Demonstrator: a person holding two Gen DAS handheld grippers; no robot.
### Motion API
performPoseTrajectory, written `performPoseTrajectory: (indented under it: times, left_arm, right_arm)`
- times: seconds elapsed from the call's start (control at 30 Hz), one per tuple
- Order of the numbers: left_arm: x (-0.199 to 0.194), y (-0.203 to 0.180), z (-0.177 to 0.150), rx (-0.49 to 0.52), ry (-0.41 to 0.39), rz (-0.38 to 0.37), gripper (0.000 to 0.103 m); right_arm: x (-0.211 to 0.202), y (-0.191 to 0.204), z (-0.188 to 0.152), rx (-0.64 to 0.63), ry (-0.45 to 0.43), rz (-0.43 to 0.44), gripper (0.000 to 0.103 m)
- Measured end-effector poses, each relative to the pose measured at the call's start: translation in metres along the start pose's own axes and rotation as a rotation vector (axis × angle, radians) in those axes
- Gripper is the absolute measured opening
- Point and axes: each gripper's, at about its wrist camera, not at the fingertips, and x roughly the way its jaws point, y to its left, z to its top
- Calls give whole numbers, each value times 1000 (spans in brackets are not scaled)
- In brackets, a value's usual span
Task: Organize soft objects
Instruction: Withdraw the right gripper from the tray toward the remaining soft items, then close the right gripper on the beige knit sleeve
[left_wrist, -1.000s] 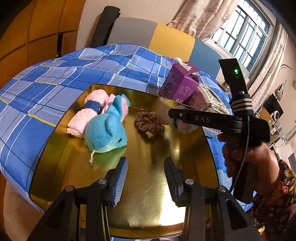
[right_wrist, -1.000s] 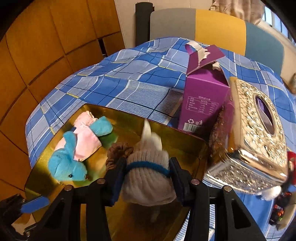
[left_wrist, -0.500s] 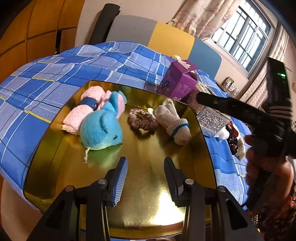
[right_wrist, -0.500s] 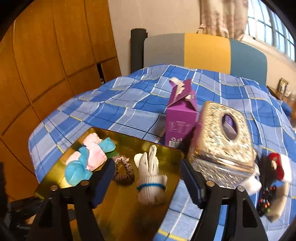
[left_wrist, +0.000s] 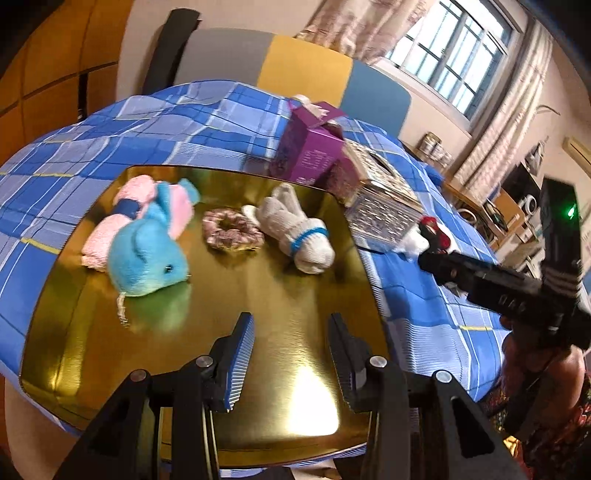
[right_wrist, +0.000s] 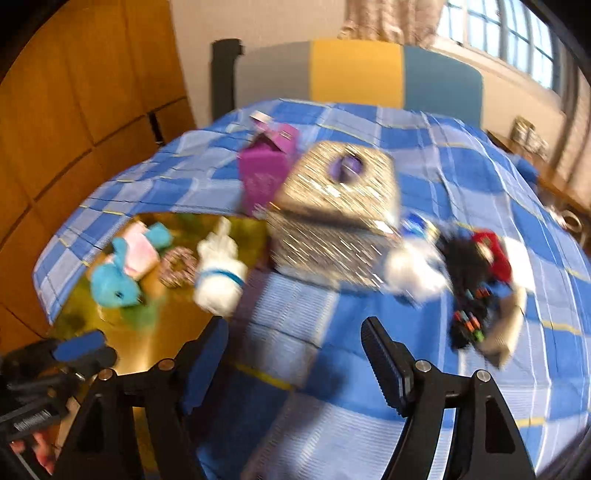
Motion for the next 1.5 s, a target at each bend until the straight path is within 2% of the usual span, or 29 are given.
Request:
performPoseTrajectory:
  times: [0.23, 0.47, 0.57, 0.7, 0.9, 0.97, 1.0, 1.07, 1.17, 1.3, 1.5]
  left_arm:
    - [6, -32, -7, 85, 27, -47, 41]
    - [15, -56, -8, 128, 57, -57, 46]
    - [16, -67, -9, 142, 69, -65, 46]
    - [18, -81, -9, 172, 83, -58, 46]
    - [16, -92, -10, 201, 85, -44, 46]
    - [18, -95, -11, 206, 91, -40, 46]
    - [18, -96, -11, 211, 94, -40, 46]
    - [20, -102, -12, 224, 99, -40, 46]
    - [25, -110, -11, 244, 108, -47, 46]
    - [32, -125, -10, 264, 119, -63, 46]
    - [44, -155, -5, 310, 136, -90, 46]
  right_arm:
    - [-4, -74, -42, 137, 86, -76, 75]
    - [-23, -175, -42, 433, 22, -137, 75]
    - [-17, -208, -30, 506, 10, -163, 75]
    - [7, -232, -11, 499, 43, -220, 75]
    - [37, -245, -5, 515, 110, -229, 66]
    - [43, -248, -6, 519, 127, -214, 53]
    - [45, -249, -7, 520, 137, -202, 50]
    - [48, -252, -10, 516, 162, -182, 35]
    - [46, -256, -13, 494, 174, -146, 28]
    - [37, -261, -12, 411, 173, -143, 23]
    - [22, -267, -8, 261, 148, -235, 20]
